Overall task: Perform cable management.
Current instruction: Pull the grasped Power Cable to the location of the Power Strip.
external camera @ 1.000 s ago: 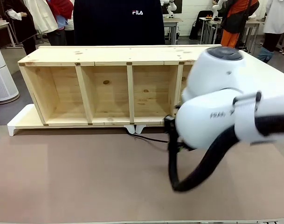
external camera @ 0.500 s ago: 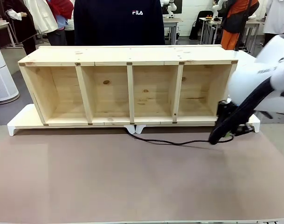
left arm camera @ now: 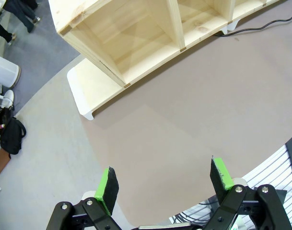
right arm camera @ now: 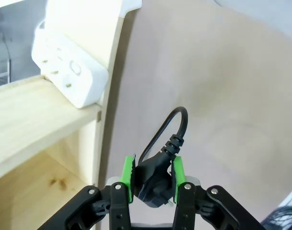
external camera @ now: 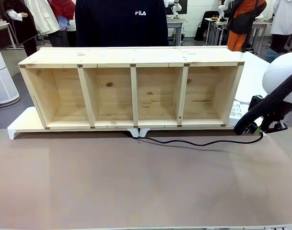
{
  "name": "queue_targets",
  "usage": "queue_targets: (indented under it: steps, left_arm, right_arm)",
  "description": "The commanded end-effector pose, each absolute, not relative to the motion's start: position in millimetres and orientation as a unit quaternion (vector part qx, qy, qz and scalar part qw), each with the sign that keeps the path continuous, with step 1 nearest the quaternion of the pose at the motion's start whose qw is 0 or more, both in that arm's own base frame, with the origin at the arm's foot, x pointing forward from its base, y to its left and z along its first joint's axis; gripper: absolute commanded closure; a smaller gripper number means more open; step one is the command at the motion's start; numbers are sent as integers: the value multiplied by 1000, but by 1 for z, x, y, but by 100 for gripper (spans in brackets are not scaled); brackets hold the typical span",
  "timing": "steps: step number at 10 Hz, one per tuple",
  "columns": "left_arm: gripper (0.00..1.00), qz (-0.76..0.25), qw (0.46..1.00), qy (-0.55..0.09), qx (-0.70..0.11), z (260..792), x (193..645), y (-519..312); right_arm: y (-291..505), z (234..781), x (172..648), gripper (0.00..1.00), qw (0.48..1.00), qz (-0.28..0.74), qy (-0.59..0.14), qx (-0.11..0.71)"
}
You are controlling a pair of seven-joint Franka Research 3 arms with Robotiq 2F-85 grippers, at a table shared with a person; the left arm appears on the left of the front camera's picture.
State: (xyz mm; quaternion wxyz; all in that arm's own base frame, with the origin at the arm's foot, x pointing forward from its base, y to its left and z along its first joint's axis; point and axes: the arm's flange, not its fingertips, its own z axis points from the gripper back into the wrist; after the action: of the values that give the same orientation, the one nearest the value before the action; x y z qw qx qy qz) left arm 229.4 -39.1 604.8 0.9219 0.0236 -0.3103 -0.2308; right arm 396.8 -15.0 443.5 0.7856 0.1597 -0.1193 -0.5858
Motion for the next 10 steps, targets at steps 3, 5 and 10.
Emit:
queue_targets:
  steps: [3,5,10]
  left_arm:
    - [0,-231,920,-315,21,606,231,-40]
    - [0,-231,920,-315,21,606,231,-40]
    - [0,-231,920,-315,21,606,231,-40]
  right_arm:
    - [-43,413,353,61,754,-605,-188,173]
    - [-48,420,373,61,754,-587,-206,210]
    - [-29,437,418,61,751,-548,-232,285]
